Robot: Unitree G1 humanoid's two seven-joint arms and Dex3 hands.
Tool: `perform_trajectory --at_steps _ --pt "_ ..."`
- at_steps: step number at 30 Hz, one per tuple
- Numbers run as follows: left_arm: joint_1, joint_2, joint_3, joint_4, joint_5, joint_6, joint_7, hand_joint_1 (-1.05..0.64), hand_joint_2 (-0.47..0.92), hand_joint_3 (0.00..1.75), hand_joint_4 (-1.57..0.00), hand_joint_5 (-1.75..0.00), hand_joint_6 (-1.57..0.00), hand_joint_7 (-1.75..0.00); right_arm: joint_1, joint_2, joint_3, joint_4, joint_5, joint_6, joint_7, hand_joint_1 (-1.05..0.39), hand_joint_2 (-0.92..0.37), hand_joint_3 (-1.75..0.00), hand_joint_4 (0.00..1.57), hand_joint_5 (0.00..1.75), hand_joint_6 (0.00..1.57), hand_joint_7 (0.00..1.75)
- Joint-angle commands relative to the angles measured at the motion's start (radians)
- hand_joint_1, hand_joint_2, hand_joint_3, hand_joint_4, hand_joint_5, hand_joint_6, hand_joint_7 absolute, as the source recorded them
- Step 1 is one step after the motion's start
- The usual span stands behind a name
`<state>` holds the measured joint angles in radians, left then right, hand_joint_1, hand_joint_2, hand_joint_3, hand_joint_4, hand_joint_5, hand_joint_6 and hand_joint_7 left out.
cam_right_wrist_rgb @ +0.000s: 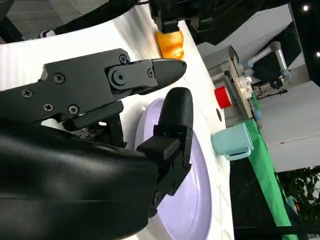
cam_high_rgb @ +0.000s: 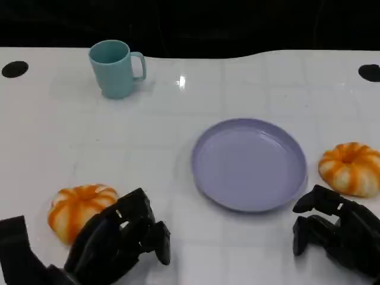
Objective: Grasp the bread from the table and place it into the plate.
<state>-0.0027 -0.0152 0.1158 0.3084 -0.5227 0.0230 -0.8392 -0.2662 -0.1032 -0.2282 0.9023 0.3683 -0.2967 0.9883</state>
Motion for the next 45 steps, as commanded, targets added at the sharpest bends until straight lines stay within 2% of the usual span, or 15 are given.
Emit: perform_trajectory --at_steps 1,3,5,6,7,10,13,20,23,27,31,35,42,45 --pt "0.015 0.023 -0.002 -0.029 0.076 -0.163 0.009 -0.63 0.92 0.19 -0.54 -1.56 -0.56 -1.13 0.001 -0.010 -0.004 0.009 -0.003 -0.020 -0.008 -0.60 -0.92 -0.15 0.69 1.61 0.70 1.26" --pt "0.016 0.030 -0.007 -0.026 0.113 -0.231 0.017 -0.63 0.92 0.20 -0.52 -1.48 -0.55 -1.02 0.001 -0.010 -0.005 0.009 -0.002 -0.020 -0.006 -0.60 -0.92 -0.15 0.69 1.61 0.70 1.26" --pt "0.023 0.045 -0.016 -0.042 0.171 -0.300 0.044 -0.63 0.92 0.19 -0.52 -1.31 -0.57 -0.72 0.001 -0.009 -0.006 0.007 0.003 -0.013 -0.001 -0.59 -0.92 -0.16 0.69 1.61 0.70 1.26" --pt "0.025 0.061 -0.023 -0.052 0.231 -0.362 0.072 -0.62 0.92 0.19 -0.51 -1.28 -0.57 -0.68 0.002 -0.008 -0.006 0.005 0.004 -0.014 -0.001 -0.59 -0.92 -0.16 0.69 1.61 0.70 1.26" --pt "0.027 0.073 -0.030 -0.059 0.276 -0.407 0.097 -0.61 0.92 0.20 -0.51 -1.17 -0.55 -0.56 0.003 -0.008 -0.005 0.004 0.003 -0.016 -0.001 -0.58 -0.92 -0.15 0.69 1.61 0.70 1.26" --pt "0.040 0.106 -0.051 -0.107 0.374 -0.445 0.167 -0.60 0.92 0.18 -0.50 -1.01 -0.53 -0.41 0.006 -0.008 -0.004 -0.002 0.001 -0.014 -0.005 -0.58 -0.92 -0.15 0.69 1.61 0.70 1.26" --pt "0.061 0.136 -0.069 -0.168 0.451 -0.460 0.233 -0.56 0.92 0.12 -0.45 -0.92 -0.53 -0.32 0.009 -0.007 -0.002 -0.005 0.000 -0.015 -0.008 -0.58 -0.92 -0.15 0.69 1.61 0.70 1.26" --pt "0.106 0.255 -0.076 -0.359 0.851 -0.506 0.472 -0.57 0.92 0.06 -0.29 -0.84 -0.47 -0.21 0.018 -0.001 0.001 -0.023 0.002 -0.009 -0.011 -0.58 -0.92 -0.15 0.68 1.62 0.69 1.27" --pt "0.146 0.310 -0.066 -0.484 1.069 -0.476 0.565 -0.62 0.92 0.08 -0.25 -0.68 -0.46 -0.11 0.024 0.000 0.006 -0.037 -0.003 0.001 -0.023 -0.57 -0.92 -0.15 0.68 1.62 0.69 1.27" --pt "0.161 0.332 -0.084 -0.527 1.123 -0.441 0.605 -0.63 0.92 0.08 -0.23 -0.63 -0.45 -0.08 0.028 0.001 0.009 -0.047 -0.002 0.007 -0.028 -0.57 -0.92 -0.14 0.68 1.62 0.70 1.27" --pt "0.185 0.406 -0.088 -0.700 1.429 -0.340 0.593 -0.66 0.90 0.05 -0.07 -0.53 -0.36 -0.02 0.029 0.003 0.008 -0.052 0.004 0.016 -0.023 -0.57 -0.92 -0.16 0.69 1.63 0.69 1.28" --pt "0.203 0.439 -0.112 -0.791 1.556 -0.255 0.526 -0.66 0.87 0.01 0.00 -0.40 -0.29 0.00 0.032 0.003 0.008 -0.061 0.003 0.026 -0.031 -0.58 -0.92 -0.14 0.69 1.63 0.70 1.28" --pt "0.192 0.429 -0.159 -0.841 1.724 -0.114 0.424 -0.62 0.83 0.00 0.00 -0.19 -0.18 -0.01 0.032 -0.007 0.002 -0.057 0.008 0.029 -0.018 -0.60 -0.92 -0.14 0.68 1.64 0.69 1.28" --pt "0.170 0.419 -0.187 -0.831 1.791 -0.069 0.412 -0.60 0.80 0.00 -0.02 -0.18 -0.18 -0.01 0.027 -0.009 -0.006 -0.045 0.014 0.022 -0.002 -0.58 -0.92 -0.14 0.67 1.63 0.69 1.27"
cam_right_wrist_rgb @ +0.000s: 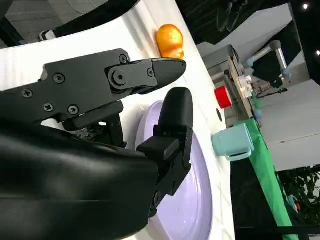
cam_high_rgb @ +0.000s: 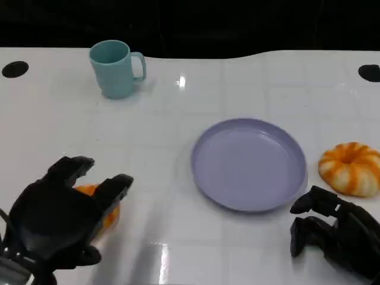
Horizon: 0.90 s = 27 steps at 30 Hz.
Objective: Grasp the bread from the table and place it into the plate.
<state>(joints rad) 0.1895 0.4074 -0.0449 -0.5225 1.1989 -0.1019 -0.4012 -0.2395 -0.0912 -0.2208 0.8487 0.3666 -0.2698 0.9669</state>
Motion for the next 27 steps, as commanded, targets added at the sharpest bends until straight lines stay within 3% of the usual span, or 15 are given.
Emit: perform_trajectory --at_steps 1,8,18,27 --pt "-0.028 -0.004 -0.033 0.004 0.078 0.065 -0.027 -0.60 0.79 0.00 -0.03 -0.19 -0.19 -0.02 -0.001 -0.022 -0.014 0.011 0.014 -0.006 0.020 -0.58 -0.92 -0.15 0.67 1.63 0.69 1.26" --pt "-0.063 0.004 -0.057 0.059 0.071 0.110 -0.048 -0.58 0.77 0.00 -0.07 -0.22 -0.21 -0.01 -0.007 -0.017 -0.018 0.012 0.021 0.019 0.015 -0.57 -0.92 -0.14 0.68 1.61 0.70 1.25" --pt "-0.182 0.057 -0.096 0.351 -0.050 0.078 0.076 -0.56 0.78 0.01 -0.13 -0.21 -0.21 -0.01 0.000 -0.004 -0.009 0.000 0.023 0.013 -0.006 -0.57 -0.92 -0.12 0.69 1.61 0.71 1.26" --pt "-0.292 0.078 -0.177 0.548 -0.100 0.093 0.098 -0.53 0.80 0.01 -0.13 -0.15 -0.19 0.00 0.005 0.000 -0.009 -0.008 0.026 0.008 -0.008 -0.58 -0.92 -0.14 0.66 1.64 0.67 1.32"
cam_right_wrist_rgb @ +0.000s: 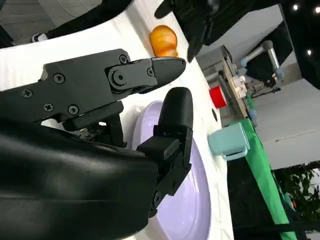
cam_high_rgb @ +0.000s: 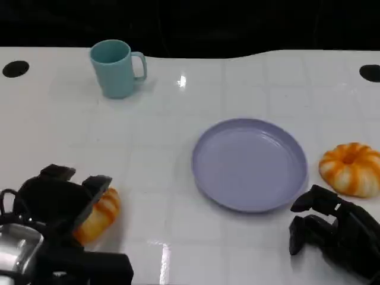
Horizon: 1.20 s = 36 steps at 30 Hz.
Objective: Grasp the bread from the table and place it into the plate.
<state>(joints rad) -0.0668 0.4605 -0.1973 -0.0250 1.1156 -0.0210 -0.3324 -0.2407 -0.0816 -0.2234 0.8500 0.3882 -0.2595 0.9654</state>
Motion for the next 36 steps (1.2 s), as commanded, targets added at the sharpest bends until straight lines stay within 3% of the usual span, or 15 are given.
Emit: perform_trajectory --at_steps 1,15,21,25,26,28,30,32,33,34,35,36 --pt "-0.048 0.026 -0.034 0.071 -0.022 0.012 0.033 -0.53 0.80 0.01 -0.13 -0.14 -0.18 0.00 0.006 -0.009 -0.006 -0.009 0.003 -0.006 -0.008 -0.58 -0.92 -0.14 0.67 1.64 0.67 1.32" --pt "-0.153 0.048 -0.129 0.287 -0.097 -0.028 0.150 -0.47 0.82 0.00 -0.18 -0.12 -0.23 -0.02 0.019 -0.006 -0.001 -0.042 0.006 0.029 -0.042 -0.59 -0.92 -0.09 0.68 1.61 0.68 1.28" --pt "-0.174 0.064 -0.136 0.355 -0.178 -0.086 0.181 -0.32 0.87 0.01 -0.25 -0.13 -0.30 -0.03 0.022 -0.005 0.000 -0.044 0.000 0.016 -0.045 -0.59 -0.92 -0.11 0.68 1.62 0.68 1.27" --pt "-0.182 0.061 -0.117 0.471 -0.265 -0.209 0.345 -0.25 0.92 0.08 -0.61 -0.14 -0.58 -0.06 0.024 -0.005 0.002 -0.045 -0.003 0.001 -0.045 -0.59 -0.92 -0.12 0.67 1.63 0.68 1.28" --pt "-0.189 0.059 -0.118 0.505 -0.277 -0.234 0.385 -0.25 0.92 0.09 -0.81 -0.18 -0.73 -0.08 0.024 -0.005 0.002 -0.043 -0.004 -0.002 -0.044 -0.59 -0.92 -0.13 0.67 1.63 0.68 1.28" --pt "-0.201 0.055 -0.122 0.552 -0.296 -0.258 0.430 -0.25 0.92 0.10 -0.92 -0.20 -0.81 -0.08 0.025 -0.006 0.003 -0.042 -0.004 -0.006 -0.044 -0.59 -0.92 -0.13 0.67 1.63 0.68 1.28" --pt "-0.214 0.051 -0.128 0.586 -0.302 -0.272 0.469 -0.23 0.92 0.08 -0.94 -0.84 -1.04 -0.07 0.025 -0.004 0.002 -0.040 -0.003 -0.010 -0.046 -0.59 -0.92 -0.13 0.67 1.63 0.68 1.29" --pt "-0.230 0.049 -0.138 0.631 -0.298 -0.309 0.551 -0.22 0.92 0.05 -0.99 -1.01 -1.20 -0.11 0.025 -0.003 0.002 -0.038 -0.002 -0.012 -0.046 -0.59 -0.92 -0.13 0.67 1.63 0.68 1.29" --pt "-0.239 0.045 -0.143 0.668 -0.290 -0.341 0.630 -0.20 0.89 0.30 -0.95 -1.31 -1.05 -0.77 0.024 -0.003 0.002 -0.037 -0.002 -0.011 -0.046 -0.59 -0.92 -0.13 0.67 1.63 0.68 1.29" --pt "-0.250 0.039 -0.151 0.699 -0.284 -0.347 0.672 -0.18 0.87 0.42 -0.92 -1.45 -0.89 -1.21 0.023 -0.004 0.002 -0.036 -0.002 -0.008 -0.047 -0.59 -0.92 -0.13 0.67 1.63 0.68 1.29" --pt "-0.259 0.035 -0.160 0.724 -0.281 -0.350 0.700 -0.18 0.87 0.50 -0.83 -1.62 -0.73 -1.53 0.022 -0.004 0.002 -0.035 -0.002 -0.006 -0.047 -0.59 -0.92 -0.12 0.67 1.63 0.68 1.29" --pt "-0.275 0.031 -0.172 0.756 -0.277 -0.350 0.716 -0.17 0.85 0.52 -0.80 -1.68 -0.67 -1.63 0.021 -0.004 0.002 -0.031 -0.003 -0.008 -0.047 -0.59 -0.92 -0.12 0.67 1.63 0.68 1.29"
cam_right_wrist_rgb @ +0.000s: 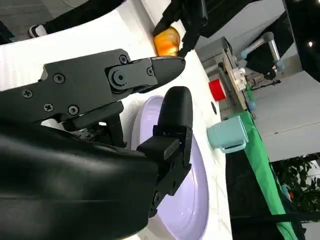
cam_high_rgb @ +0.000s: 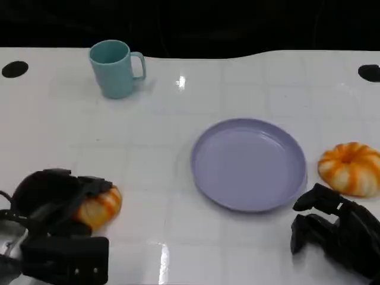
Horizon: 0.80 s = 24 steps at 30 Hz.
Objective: Grasp the bread from the table and place it into the plate.
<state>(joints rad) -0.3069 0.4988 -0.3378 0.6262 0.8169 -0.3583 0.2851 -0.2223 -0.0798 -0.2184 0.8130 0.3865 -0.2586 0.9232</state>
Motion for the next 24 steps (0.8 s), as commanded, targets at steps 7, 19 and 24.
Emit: perform_trajectory --at_steps 7,19,24 --pt "-0.097 -0.027 -0.073 0.244 -0.006 -0.057 0.179 -0.18 0.83 0.45 -0.75 -1.75 -0.59 -1.70 -0.007 -0.007 -0.008 0.036 0.003 -0.027 0.010 -0.58 -0.92 -0.14 0.69 1.62 0.68 1.29" --pt "-0.129 -0.055 -0.045 0.253 -0.086 -0.123 0.276 -0.14 0.64 0.77 -0.86 -1.75 -0.67 -1.74 -0.014 -0.008 -0.010 0.048 0.000 -0.027 0.004 -0.51 -0.92 -0.12 0.75 1.59 0.76 1.19" --pt "-0.129 -0.071 0.003 0.168 -0.178 -0.138 0.179 -0.17 0.60 0.94 -0.84 -1.75 -0.62 -1.75 -0.020 -0.011 -0.009 0.060 -0.003 -0.029 0.003 -0.50 -0.92 -0.13 0.72 1.61 0.74 1.20"
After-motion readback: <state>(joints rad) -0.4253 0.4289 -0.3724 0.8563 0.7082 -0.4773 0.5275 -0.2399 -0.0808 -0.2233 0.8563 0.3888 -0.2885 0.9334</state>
